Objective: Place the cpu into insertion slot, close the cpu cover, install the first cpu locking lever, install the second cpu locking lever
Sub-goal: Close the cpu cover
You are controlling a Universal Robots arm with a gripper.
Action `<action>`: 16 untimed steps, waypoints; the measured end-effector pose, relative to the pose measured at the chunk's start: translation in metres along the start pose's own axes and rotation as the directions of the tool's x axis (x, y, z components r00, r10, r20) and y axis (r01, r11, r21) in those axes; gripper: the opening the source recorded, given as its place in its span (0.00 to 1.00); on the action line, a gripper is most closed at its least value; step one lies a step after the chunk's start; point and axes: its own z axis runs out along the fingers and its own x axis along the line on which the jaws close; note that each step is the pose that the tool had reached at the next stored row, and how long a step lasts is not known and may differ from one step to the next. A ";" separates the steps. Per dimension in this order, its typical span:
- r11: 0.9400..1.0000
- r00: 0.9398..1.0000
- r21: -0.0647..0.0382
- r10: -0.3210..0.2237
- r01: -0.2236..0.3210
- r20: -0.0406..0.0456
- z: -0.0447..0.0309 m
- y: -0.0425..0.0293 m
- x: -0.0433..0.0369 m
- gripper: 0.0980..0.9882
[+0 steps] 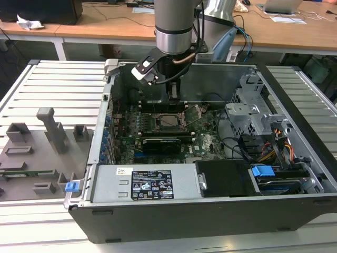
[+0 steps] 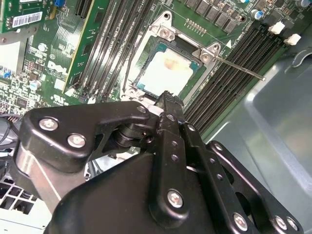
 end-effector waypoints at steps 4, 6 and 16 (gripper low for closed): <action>1.000 1.000 0.000 0.000 0.000 0.000 -0.0005 0.0021 0.0000 0.01; 1.000 1.000 0.000 0.000 0.000 0.000 -0.0007 0.0037 0.0001 0.01; 1.000 1.000 0.000 0.000 0.000 0.000 -0.0006 0.0088 0.0002 0.01</action>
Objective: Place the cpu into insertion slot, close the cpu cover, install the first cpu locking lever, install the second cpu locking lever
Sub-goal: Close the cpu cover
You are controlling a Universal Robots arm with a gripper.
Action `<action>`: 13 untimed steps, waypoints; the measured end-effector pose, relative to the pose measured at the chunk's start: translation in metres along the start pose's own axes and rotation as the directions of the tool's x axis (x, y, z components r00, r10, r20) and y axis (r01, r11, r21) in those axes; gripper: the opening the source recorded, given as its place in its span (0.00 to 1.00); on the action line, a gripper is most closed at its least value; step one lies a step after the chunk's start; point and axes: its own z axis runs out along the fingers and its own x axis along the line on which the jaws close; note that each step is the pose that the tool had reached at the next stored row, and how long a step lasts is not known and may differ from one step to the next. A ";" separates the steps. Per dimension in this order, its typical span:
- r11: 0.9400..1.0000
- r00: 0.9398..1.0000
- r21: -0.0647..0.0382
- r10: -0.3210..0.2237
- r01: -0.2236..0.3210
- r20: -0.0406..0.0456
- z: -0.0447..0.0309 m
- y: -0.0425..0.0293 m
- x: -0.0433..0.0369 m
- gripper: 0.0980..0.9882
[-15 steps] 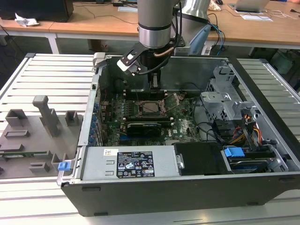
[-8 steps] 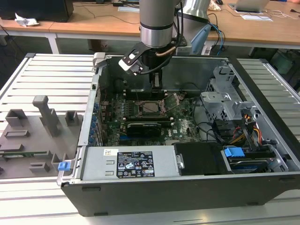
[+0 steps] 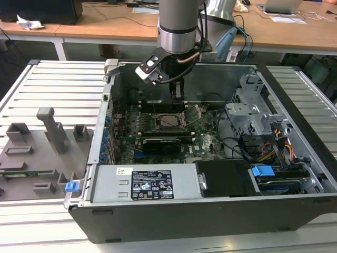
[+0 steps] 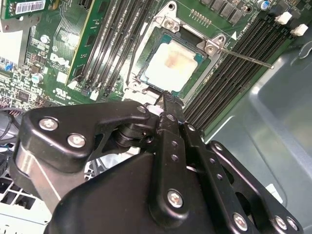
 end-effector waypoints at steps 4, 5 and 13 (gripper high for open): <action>1.000 1.000 0.000 0.000 0.000 0.000 0.0002 0.0030 0.0000 0.01; 1.000 1.000 0.000 0.000 0.000 0.000 0.0002 0.0034 0.0001 0.01; 1.000 1.000 0.000 0.000 0.000 0.000 -0.0053 0.0060 0.0004 0.01</action>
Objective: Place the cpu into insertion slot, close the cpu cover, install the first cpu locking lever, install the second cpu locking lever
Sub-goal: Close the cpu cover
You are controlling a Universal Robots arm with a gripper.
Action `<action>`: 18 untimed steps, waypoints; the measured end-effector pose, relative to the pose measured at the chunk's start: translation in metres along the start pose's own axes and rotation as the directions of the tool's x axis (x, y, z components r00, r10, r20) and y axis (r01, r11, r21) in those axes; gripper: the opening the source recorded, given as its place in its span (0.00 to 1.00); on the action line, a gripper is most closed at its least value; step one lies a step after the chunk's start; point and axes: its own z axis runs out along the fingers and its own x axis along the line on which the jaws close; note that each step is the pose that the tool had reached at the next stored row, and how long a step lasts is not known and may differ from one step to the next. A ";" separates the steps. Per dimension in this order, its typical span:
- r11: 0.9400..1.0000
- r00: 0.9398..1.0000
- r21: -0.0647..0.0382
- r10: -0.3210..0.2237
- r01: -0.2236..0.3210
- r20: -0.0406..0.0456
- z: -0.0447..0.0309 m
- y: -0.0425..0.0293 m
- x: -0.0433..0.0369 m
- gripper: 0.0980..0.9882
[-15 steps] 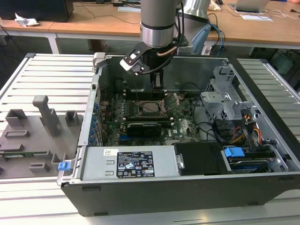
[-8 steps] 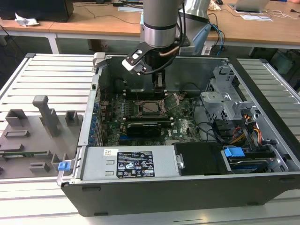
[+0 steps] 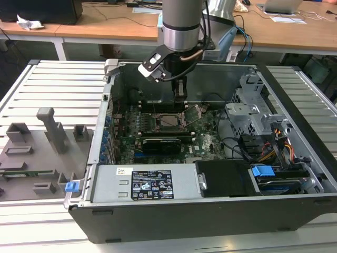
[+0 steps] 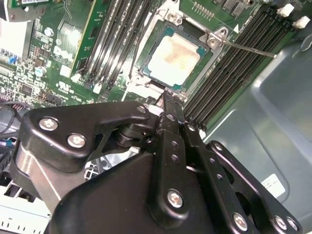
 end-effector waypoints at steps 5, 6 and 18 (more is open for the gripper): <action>1.000 1.000 0.000 0.000 0.000 0.000 0.0000 0.0058 0.0002 0.01; 1.000 1.000 0.001 0.000 0.000 0.000 0.0001 0.0075 0.0002 0.01; 1.000 1.000 0.001 0.000 0.000 0.000 0.0011 0.0218 0.0005 0.01</action>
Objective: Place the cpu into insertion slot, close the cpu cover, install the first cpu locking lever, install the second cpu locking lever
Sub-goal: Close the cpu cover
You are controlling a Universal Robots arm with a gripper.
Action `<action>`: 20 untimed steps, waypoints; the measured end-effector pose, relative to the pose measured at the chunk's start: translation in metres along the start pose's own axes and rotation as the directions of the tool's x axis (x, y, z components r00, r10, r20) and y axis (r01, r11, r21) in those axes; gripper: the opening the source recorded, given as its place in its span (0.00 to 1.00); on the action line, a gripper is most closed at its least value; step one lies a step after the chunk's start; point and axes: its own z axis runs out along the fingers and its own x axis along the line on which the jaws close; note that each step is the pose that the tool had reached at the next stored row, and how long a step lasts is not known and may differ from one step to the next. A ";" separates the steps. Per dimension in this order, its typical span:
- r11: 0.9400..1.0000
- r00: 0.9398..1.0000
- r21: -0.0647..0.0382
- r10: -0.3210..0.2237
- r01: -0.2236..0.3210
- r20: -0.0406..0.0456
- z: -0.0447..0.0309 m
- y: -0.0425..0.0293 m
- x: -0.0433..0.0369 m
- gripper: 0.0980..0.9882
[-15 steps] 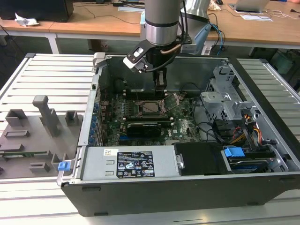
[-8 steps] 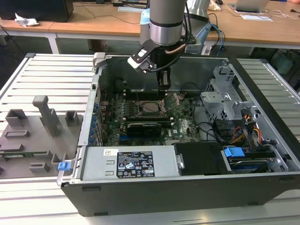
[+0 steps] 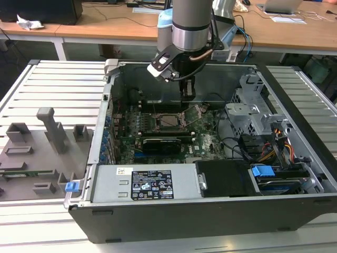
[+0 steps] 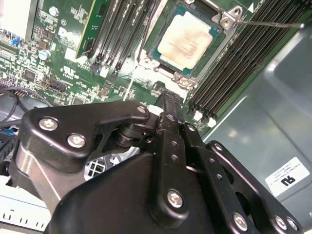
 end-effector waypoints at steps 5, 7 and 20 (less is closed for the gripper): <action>1.000 1.000 0.000 0.000 0.000 0.000 0.0006 0.0079 0.0001 0.01; 1.000 1.000 0.001 0.000 0.000 0.000 0.0007 0.0096 0.0002 0.01; 1.000 1.000 0.001 0.000 0.000 0.000 0.0017 0.0237 0.0005 0.01</action>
